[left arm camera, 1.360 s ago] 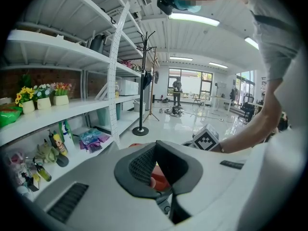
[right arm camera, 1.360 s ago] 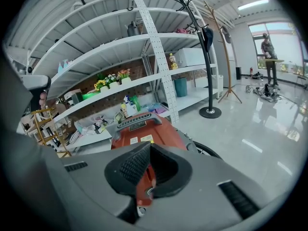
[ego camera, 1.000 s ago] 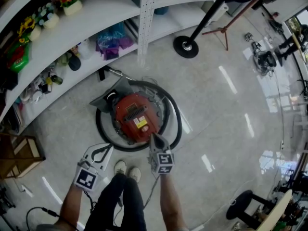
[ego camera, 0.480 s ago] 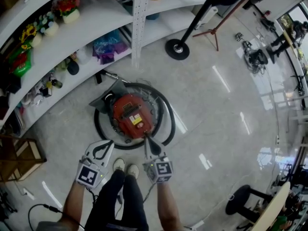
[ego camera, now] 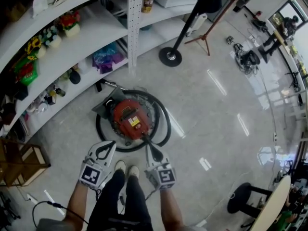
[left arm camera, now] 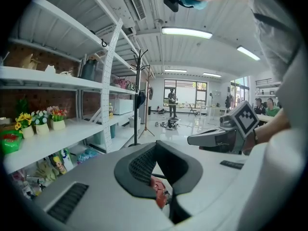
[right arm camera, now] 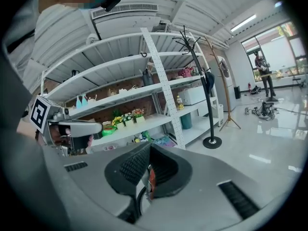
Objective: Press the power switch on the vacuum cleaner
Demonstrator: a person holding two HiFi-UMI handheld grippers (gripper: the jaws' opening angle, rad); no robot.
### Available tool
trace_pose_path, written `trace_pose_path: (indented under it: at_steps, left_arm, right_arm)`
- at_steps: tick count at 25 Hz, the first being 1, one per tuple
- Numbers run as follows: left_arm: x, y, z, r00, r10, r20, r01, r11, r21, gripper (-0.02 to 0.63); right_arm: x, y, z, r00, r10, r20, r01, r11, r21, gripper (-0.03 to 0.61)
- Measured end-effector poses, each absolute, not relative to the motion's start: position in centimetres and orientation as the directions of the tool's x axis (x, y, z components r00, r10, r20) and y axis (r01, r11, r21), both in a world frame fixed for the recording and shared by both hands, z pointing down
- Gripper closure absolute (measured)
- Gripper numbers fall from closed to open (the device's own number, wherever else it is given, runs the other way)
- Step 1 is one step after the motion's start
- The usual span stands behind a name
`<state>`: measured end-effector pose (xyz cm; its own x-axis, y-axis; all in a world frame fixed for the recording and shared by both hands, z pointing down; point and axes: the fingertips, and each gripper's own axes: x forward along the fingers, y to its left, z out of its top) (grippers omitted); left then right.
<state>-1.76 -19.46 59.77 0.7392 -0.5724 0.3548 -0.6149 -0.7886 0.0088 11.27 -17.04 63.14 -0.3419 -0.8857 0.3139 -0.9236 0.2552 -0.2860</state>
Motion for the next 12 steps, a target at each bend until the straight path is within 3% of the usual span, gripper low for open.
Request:
trace_pose_path:
  at_steps: [12]
  left_arm:
    - [-2.1,-18.1,52.5,0.740,-0.594,0.315,-0.624,-0.782,-0.006,0.606]
  right_arm:
    - [11.0,-14.2,54.6,-0.331,-0.899,0.287,-0.932,0.264,-0.247,0.566]
